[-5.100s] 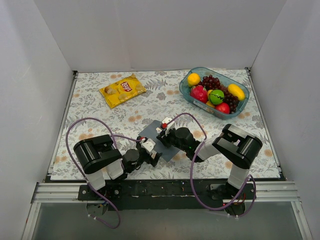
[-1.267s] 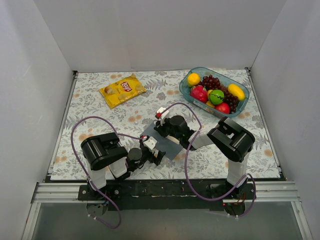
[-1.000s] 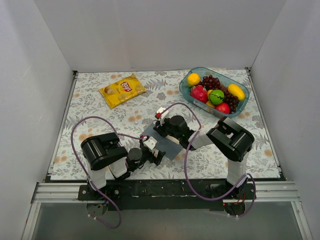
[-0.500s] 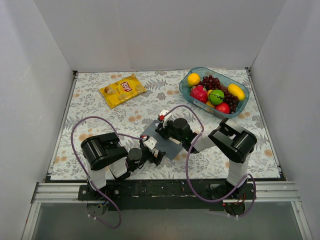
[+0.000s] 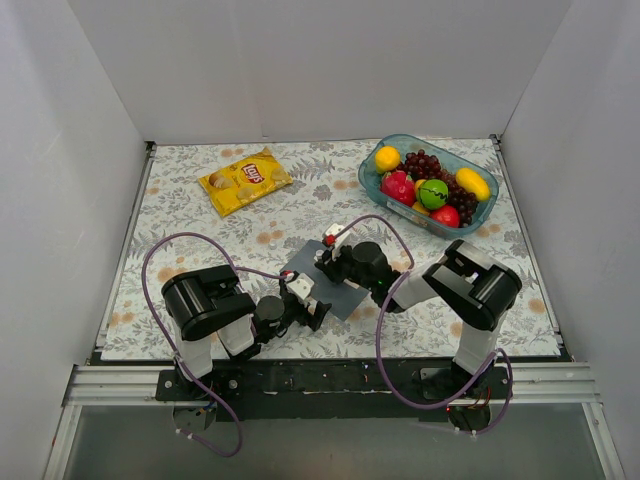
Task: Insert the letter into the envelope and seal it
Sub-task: Paint the envelope at the center of the board.
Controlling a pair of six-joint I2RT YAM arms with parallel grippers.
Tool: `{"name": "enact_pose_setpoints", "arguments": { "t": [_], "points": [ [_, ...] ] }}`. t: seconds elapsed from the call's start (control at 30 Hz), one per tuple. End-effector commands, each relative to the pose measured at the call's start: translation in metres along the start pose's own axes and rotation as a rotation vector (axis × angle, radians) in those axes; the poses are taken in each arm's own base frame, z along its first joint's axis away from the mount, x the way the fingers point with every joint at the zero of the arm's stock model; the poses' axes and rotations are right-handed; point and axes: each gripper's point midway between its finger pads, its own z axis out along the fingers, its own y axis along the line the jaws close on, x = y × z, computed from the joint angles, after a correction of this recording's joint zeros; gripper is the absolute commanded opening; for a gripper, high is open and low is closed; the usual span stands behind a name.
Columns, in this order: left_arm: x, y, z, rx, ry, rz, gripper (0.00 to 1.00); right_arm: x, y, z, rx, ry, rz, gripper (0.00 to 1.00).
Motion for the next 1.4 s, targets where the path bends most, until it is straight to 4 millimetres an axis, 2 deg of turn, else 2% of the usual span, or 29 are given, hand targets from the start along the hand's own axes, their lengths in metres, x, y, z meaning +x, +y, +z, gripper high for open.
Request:
{"name": "enact_pose_setpoints", "arguments": {
  "t": [0.0,0.8,1.37],
  "points": [
    [0.050,0.006,-0.016,-0.012,0.176,0.032,0.84,0.041,0.001,-0.017,0.009,0.130,0.018,0.01],
    [0.047,0.006,-0.015,-0.011,0.168,0.031,0.84,0.071,0.008,-0.052,0.036,0.201,0.061,0.01],
    [0.046,0.006,-0.015,-0.014,0.168,0.033,0.84,0.086,-0.001,-0.072,0.106,0.216,0.093,0.01]
  ]
}}
